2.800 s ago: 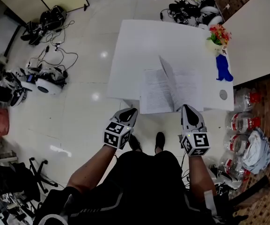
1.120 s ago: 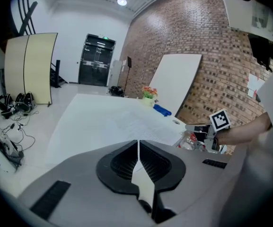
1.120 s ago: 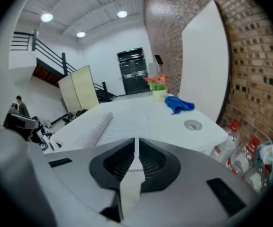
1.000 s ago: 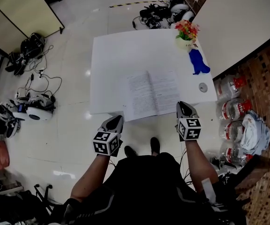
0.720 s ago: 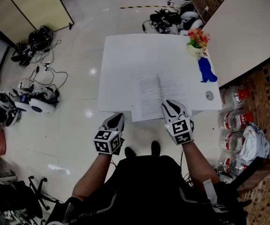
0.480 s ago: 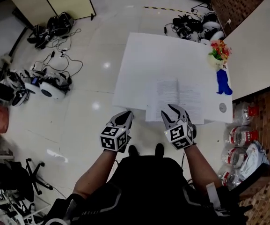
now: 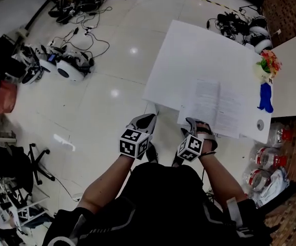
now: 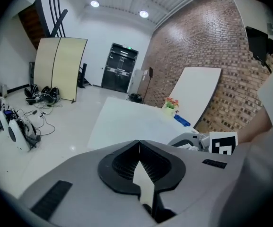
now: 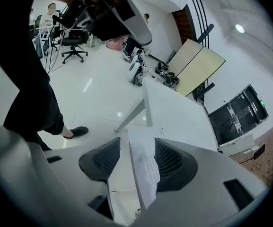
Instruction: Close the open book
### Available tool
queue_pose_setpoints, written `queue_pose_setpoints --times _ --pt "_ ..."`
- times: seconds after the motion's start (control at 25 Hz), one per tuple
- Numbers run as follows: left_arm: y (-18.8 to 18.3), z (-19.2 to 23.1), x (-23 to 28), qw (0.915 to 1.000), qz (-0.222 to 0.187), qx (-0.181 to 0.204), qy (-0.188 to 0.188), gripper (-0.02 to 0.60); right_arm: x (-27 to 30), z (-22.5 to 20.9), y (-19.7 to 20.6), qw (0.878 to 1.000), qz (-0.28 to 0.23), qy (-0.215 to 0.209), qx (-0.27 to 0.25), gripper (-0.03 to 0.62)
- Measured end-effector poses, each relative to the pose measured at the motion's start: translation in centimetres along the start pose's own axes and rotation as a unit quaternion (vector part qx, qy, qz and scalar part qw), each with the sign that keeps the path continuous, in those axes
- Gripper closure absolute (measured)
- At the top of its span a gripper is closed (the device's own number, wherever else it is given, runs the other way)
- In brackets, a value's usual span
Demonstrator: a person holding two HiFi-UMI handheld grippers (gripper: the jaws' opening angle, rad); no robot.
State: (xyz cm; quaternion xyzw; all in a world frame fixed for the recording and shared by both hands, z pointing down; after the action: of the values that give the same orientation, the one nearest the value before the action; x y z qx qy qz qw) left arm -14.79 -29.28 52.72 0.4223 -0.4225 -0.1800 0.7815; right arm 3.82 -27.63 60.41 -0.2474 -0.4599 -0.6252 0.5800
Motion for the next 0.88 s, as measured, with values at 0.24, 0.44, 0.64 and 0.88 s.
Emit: queue_pose_setpoints --times 0.24,0.44,0.64,0.88 --pt "1.4 0.1 0.0 0.9998 0.019 -0.001 0.0 0.577 2.0 0.4 -0.3 0.996 0.01 0.061 -0.059 0.411" --pt "2.2 0.7 -0.3 0.9996 0.028 -0.001 0.004 0.577 4.1 1.4 -0.2 0.996 0.04 0.07 -0.035 0.413" --pt "2.0 0.5 -0.2 0.9997 0.025 0.001 0.008 0.577 2.9 0.9 -0.8 0.996 0.011 0.093 0.008 0.524" --pt "0.7 -1.2 0.9 0.9991 0.021 0.009 0.036 0.577 -2.8 -1.5 -0.9 0.975 -0.082 0.16 0.132 0.58"
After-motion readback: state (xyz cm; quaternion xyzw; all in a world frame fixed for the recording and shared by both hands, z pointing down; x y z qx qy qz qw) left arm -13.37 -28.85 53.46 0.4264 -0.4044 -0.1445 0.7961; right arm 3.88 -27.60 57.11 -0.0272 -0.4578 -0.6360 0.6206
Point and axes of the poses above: the fingertips, and each gripper's own axes: x forward along the fingers, z to its left, y out of its underside, the point moved 8 cm from there along -x, backward along the fingers
